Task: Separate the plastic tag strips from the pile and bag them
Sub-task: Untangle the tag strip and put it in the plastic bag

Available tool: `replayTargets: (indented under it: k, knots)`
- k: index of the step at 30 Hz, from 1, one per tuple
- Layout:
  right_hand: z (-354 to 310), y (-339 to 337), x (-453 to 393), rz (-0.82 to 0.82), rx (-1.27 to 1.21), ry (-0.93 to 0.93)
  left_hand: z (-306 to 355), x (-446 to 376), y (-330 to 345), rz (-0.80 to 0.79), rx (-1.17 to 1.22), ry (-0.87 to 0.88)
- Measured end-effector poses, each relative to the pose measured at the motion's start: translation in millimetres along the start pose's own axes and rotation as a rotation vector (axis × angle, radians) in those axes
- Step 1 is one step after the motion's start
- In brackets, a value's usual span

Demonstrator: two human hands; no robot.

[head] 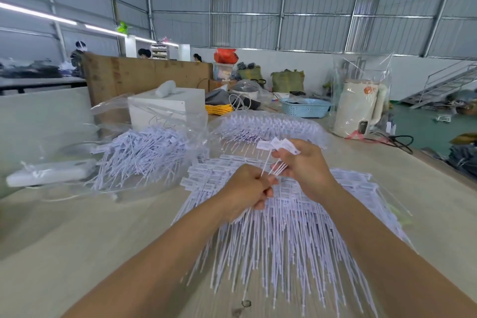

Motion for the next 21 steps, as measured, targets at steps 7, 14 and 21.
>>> replayTargets:
  k: [7, 14, 21]
  knots:
    - [0, 7, -5, -0.159, 0.039, -0.011, -2, -1, -3, -0.046, -0.185, -0.022]
    - [-8, 23, -16, -0.125, 0.107, 0.010, -2, 9, -19, -0.027, -0.013, -0.055]
    - [2, 73, -11, -0.124, -0.058, 0.218, 5, 24, -67, 0.143, -0.580, 0.055]
Point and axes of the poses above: each hand's wrist, its own x-axis away from the middle knuckle, its own y-axis out of the palm, z = x × y, the point moved 3 cm from there along -x, towards the middle knuckle, and after that the axes turned 13 degrees about x, right-handed, at the moved point
